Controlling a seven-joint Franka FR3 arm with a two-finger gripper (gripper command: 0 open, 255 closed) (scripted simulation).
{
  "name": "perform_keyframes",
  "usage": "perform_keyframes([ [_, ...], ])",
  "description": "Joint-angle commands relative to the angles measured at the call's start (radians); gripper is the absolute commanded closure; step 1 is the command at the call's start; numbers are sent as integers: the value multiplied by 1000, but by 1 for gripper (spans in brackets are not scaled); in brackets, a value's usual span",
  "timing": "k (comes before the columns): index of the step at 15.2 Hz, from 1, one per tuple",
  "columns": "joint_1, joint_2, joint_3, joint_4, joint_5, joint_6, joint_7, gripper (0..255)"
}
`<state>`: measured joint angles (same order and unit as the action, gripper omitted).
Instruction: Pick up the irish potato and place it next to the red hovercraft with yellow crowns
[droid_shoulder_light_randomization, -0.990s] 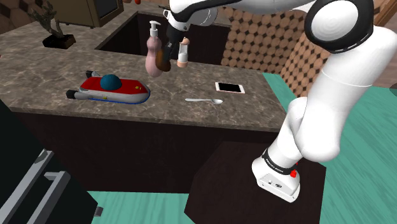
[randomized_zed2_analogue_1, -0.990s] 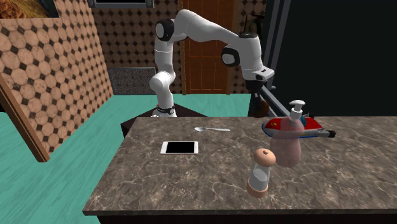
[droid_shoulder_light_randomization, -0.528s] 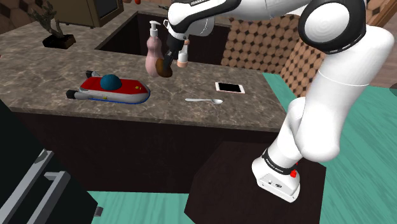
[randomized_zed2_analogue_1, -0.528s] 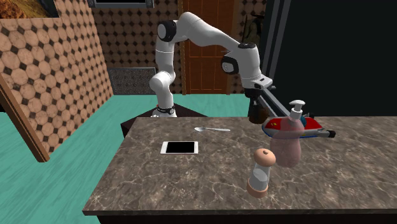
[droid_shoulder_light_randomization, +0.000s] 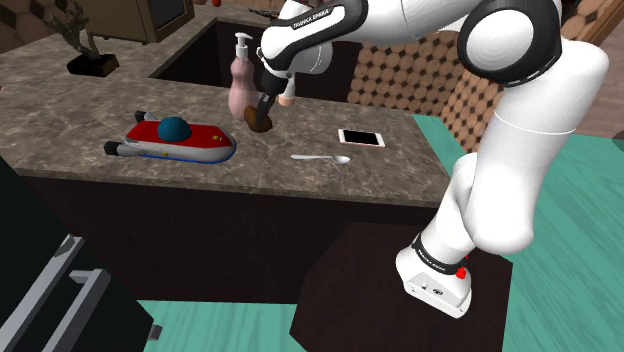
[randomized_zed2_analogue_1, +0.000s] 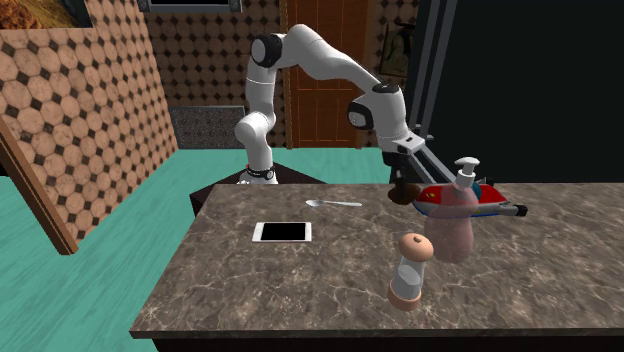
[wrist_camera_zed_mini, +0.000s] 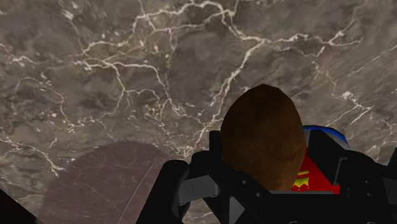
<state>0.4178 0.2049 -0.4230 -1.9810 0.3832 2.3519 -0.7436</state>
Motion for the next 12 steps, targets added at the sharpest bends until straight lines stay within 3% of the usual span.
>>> perform_keyframes([
  [1, -4, 17, 4, -8, 17, 22, -16, 255],
  [12, -24, 95, 34, -45, 101, 121, -90, 255],
])
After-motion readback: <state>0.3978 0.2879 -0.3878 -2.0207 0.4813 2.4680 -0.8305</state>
